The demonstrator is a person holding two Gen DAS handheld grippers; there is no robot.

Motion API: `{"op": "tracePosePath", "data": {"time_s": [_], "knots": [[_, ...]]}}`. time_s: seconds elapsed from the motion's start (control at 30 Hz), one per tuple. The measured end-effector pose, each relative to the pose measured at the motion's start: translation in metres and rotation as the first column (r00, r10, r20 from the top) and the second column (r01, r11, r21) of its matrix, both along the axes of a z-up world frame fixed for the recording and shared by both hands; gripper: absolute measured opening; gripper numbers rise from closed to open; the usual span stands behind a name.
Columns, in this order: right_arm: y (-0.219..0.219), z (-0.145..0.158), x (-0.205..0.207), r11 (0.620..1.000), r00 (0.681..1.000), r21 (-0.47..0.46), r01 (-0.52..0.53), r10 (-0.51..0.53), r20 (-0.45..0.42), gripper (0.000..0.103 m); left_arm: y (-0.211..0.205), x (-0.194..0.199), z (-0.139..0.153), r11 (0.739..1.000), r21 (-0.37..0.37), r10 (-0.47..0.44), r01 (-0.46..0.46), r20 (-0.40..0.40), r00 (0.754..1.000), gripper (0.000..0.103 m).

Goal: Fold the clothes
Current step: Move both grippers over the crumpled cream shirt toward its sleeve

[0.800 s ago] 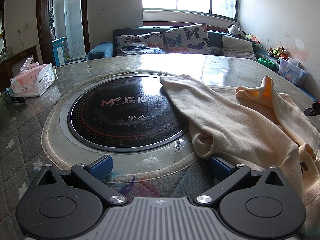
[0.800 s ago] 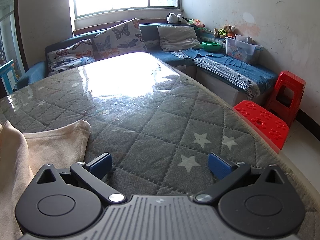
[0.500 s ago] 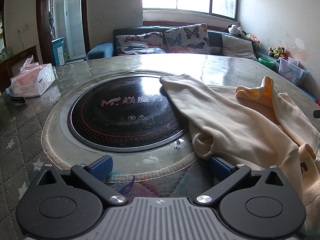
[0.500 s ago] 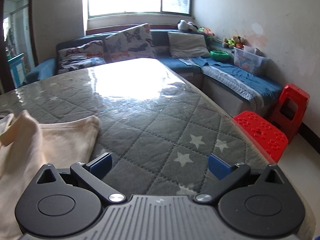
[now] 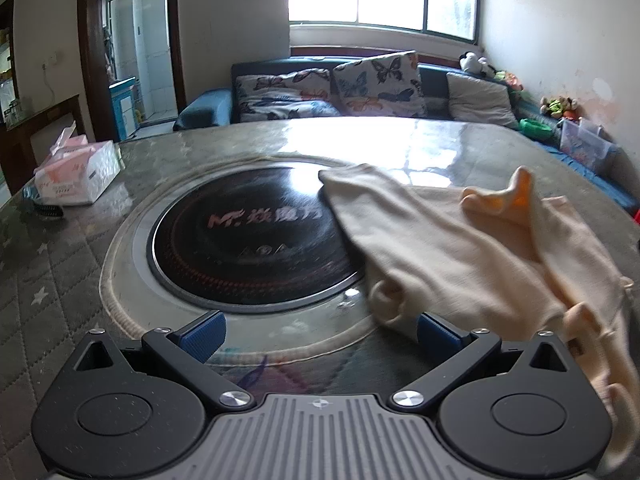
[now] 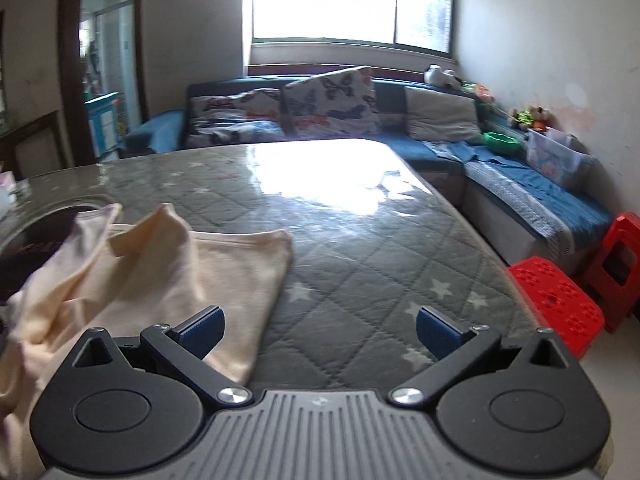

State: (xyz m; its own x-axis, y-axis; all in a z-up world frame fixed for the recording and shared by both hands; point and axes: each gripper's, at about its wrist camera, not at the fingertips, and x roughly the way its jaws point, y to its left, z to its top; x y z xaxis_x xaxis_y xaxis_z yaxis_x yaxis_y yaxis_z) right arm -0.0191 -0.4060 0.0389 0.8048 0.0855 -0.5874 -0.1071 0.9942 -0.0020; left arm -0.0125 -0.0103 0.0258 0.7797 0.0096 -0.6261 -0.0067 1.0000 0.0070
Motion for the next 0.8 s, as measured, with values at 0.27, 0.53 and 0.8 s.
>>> {"op": "tracePosePath", "data": {"time_s": [0.27,0.53,0.8], "knots": [[0.023,0.008,0.004,0.996,0.996,-0.001,-0.093,0.093,0.006,0.102,-0.021,0.01,0.019,0.999,-0.014,-0.041,0.041,0.025,0.999,0.103],[0.044,0.011,0.031,0.984,0.984,0.01,-0.179,0.179,-0.008,0.095,-0.033,0.034,0.023,0.998,-0.014,-0.058,0.058,0.016,0.998,0.103],[0.069,0.005,0.075,0.961,0.96,0.023,-0.274,0.275,-0.047,0.085,-0.032,0.057,0.023,0.999,-0.024,-0.049,0.049,-0.007,0.999,0.103]]}}
